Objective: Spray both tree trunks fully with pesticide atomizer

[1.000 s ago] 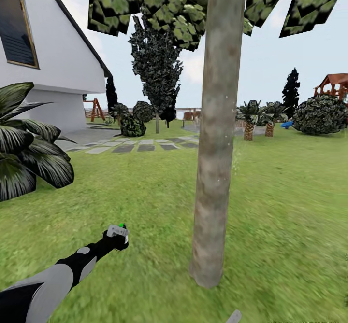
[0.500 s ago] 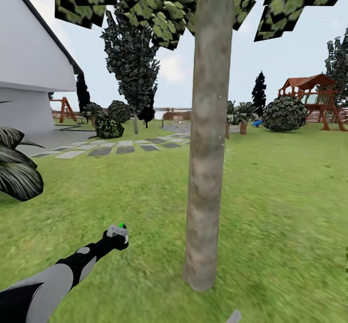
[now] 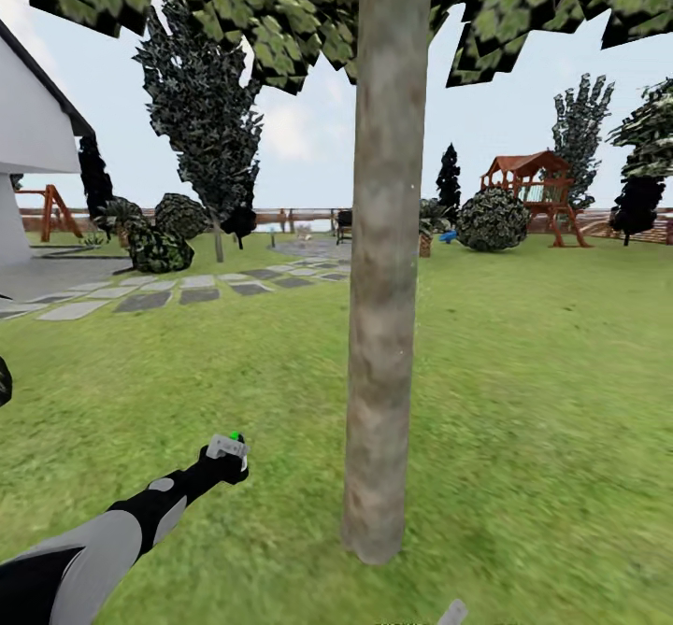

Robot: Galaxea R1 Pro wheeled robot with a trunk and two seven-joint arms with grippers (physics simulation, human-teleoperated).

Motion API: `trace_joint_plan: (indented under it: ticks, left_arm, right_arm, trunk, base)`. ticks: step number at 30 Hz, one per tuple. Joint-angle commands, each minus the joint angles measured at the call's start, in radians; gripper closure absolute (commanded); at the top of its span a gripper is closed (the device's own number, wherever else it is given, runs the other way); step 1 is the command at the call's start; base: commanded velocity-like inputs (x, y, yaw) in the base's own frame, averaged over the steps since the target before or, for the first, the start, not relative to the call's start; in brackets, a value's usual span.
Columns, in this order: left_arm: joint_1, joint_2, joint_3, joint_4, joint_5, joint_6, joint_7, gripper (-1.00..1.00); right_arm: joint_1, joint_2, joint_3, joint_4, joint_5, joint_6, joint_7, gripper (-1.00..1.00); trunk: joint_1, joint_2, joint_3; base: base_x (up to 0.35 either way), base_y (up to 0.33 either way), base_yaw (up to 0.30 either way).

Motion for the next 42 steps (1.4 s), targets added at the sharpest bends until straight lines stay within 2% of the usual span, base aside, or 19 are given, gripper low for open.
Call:
trace_joint_plan:
  ticks: [1, 22, 38, 39, 42]
  left_arm:
    - [0.000, 0.000, 0.001, 0.000, 0.000, -0.001, 0.001, 1.00]
    - [0.000, 0.000, 0.001, 0.001, 0.000, -0.001, 0.001, 1.00]
    - [-0.001, -0.001, 0.000, -0.002, 0.001, 0.001, 0.005, 1.00]
    - [0.000, -0.003, 0.001, -0.005, 0.002, 0.008, 0.006, 1.00]
    - [0.000, -0.041, 0.002, -0.087, 0.014, 0.132, 0.007, 1.00]
  right_arm:
    - [0.000, 0.000, 0.000, 0.000, 0.000, 0.000, 0.000, -1.00]
    - [0.000, 0.000, 0.000, 0.000, 0.000, 0.000, 0.000, -1.00]
    - [0.000, 0.000, 0.000, 0.000, 0.001, -0.001, 0.000, -1.00]
    - [0.000, 0.000, 0.000, 0.000, 0.001, -0.001, 0.000, -1.00]
    - [0.000, 0.000, 0.000, -0.001, 0.000, -0.001, -0.001, -1.00]
  trunk:
    - [0.000, 0.000, 0.000]
    - [0.000, 0.000, 0.000]
    - [0.000, 0.000, 0.000]
    - [0.000, 0.000, 0.000]
    - [0.000, 0.000, 0.000]
  base:
    - [0.005, 0.073, -0.300]
    - [0.000, 0.006, -0.298]
    - [0.000, 0.000, -0.024]
    - [0.000, 0.000, 0.000]
    - [0.000, 0.000, 0.000]
